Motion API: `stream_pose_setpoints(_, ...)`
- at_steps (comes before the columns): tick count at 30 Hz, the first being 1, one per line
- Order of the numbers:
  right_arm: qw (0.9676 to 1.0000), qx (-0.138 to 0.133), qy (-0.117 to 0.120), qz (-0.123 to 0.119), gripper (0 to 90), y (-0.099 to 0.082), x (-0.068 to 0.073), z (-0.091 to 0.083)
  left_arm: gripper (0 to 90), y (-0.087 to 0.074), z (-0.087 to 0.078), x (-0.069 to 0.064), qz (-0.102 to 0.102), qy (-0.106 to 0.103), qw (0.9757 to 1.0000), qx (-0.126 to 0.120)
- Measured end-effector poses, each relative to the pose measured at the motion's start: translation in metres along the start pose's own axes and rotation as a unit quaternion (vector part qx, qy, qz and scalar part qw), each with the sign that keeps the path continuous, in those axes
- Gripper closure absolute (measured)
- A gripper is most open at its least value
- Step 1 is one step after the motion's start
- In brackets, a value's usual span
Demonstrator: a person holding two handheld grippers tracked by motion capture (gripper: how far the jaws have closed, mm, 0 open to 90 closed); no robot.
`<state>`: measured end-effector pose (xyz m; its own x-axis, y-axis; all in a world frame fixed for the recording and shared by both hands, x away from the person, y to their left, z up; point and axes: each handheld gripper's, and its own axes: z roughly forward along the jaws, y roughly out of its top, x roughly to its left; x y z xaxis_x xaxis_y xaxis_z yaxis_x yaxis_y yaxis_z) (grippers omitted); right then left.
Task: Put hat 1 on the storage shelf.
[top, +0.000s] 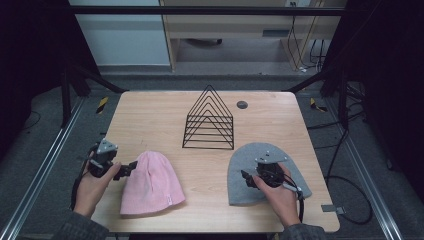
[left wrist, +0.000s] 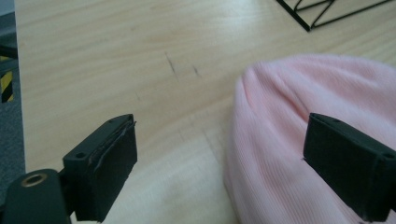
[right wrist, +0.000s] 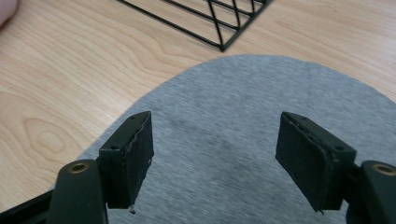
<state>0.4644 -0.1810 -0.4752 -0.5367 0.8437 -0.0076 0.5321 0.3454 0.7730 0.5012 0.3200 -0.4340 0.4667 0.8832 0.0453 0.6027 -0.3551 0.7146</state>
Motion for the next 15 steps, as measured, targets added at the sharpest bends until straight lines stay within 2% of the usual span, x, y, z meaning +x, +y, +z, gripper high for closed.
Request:
stream_pose_setpoints(1,1.0000,0.000,-0.003,0.001,28.0,-0.001,-0.001,0.000,11.6,0.000,0.000,0.000,0.000,0.000,1.0000,0.000)
stream_pose_setpoints(2,1.0000,0.000,-0.003,0.001,28.0,-0.001,-0.001,0.000,11.6,0.008,0.003,0.005,0.001,-0.001,1.0000,0.009)
stream_pose_setpoints(4,0.9999,0.005,-0.008,0.008,28.1,-0.003,-0.003,-0.002,16.4,0.020,0.010,0.012,-0.004,-0.026,0.9992,0.030)
stream_pose_setpoints(5,0.9999,0.007,-0.009,0.012,26.9,-0.003,-0.003,-0.002,17.5,0.023,0.011,0.014,-0.009,-0.033,0.9990,0.030)
stream_pose_setpoints(7,0.9998,0.009,-0.012,0.012,26.6,-0.003,-0.003,-0.002,17.7,0.023,0.012,0.015,-0.023,-0.041,0.9988,0.010)
stream_pose_setpoints(9,0.9997,0.012,-0.009,0.018,26.9,-0.003,-0.004,-0.002,18.3,0.020,0.014,0.010,-0.014,-0.044,0.9987,0.020)
stream_pose_setpoints(11,0.9998,0.010,-0.010,0.012,30.9,-0.002,-0.004,-0.002,18.4,0.016,0.014,0.004,-0.005,-0.045,0.9988,0.021)
stream_pose_setpoints(15,0.9999,0.008,-0.007,0.003,34.9,-0.001,-0.002,-0.003,22.5,0.015,0.016,0.000,0.002,-0.047,0.9986,0.024)
